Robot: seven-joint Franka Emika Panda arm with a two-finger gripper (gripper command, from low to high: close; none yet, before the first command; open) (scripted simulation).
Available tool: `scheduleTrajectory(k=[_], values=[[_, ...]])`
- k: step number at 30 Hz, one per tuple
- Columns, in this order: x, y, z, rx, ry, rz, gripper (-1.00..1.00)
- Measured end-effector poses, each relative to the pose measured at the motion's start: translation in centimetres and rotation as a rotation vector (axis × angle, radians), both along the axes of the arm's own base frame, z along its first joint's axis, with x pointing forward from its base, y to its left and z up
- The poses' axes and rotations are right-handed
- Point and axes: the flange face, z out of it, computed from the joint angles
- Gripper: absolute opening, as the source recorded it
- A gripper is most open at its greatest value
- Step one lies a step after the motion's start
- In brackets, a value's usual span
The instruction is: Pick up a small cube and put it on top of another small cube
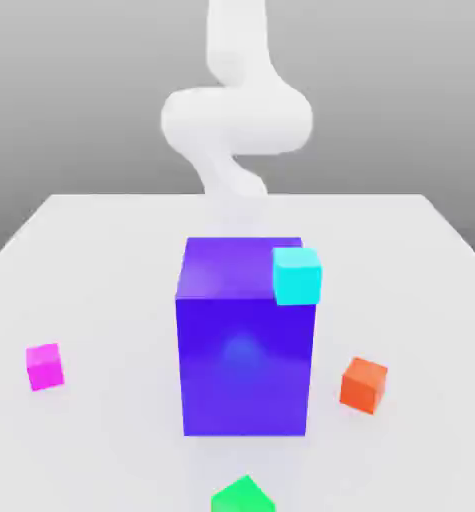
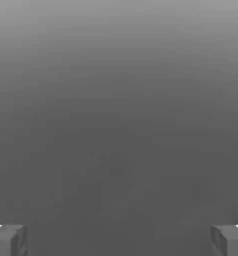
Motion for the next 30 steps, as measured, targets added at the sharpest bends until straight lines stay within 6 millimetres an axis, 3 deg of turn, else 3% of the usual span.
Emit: scheduleTrajectory(k=[4, 9, 14, 18, 21, 27, 28, 30], values=[[3.5, -6.4, -8.9, 0.056, 0.130, -0.191, 0.00], [3.7, -14.4, -20.2, 0.140, 0.276, -0.423, 0.00], [-0.1, -21.2, -31.3, 0.242, 0.413, -0.655, 0.00], [-6.0, -25.4, -39.6, 0.342, 0.514, -0.859, 0.00], [-10.6, -26.4, -45.3, 0.418, 0.588, -0.990, 0.00], [-11.7, -26.3, -52.0, 0.436, 0.613, -1.018, 0.00], [-11.8, -26.3, -53.0, 0.436, 0.613, -1.019, -1.00], [-11.8, -26.3, -53.0, 0.436, 0.613, -1.019, -1.00]])
